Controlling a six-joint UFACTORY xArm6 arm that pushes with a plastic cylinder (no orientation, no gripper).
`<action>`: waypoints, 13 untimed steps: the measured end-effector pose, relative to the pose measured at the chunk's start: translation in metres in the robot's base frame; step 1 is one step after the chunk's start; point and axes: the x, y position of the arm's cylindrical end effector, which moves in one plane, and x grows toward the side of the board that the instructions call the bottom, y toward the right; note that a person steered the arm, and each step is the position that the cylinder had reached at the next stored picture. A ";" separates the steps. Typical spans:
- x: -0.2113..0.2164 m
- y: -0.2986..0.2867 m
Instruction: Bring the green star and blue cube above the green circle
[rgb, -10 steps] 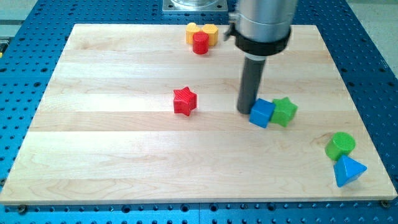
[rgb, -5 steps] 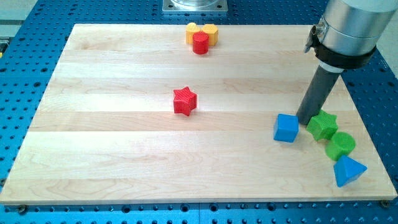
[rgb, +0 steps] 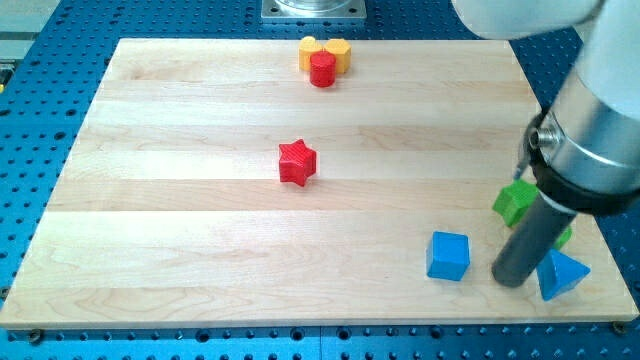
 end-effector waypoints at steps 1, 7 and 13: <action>-0.001 -0.071; -0.120 -0.111; -0.137 -0.008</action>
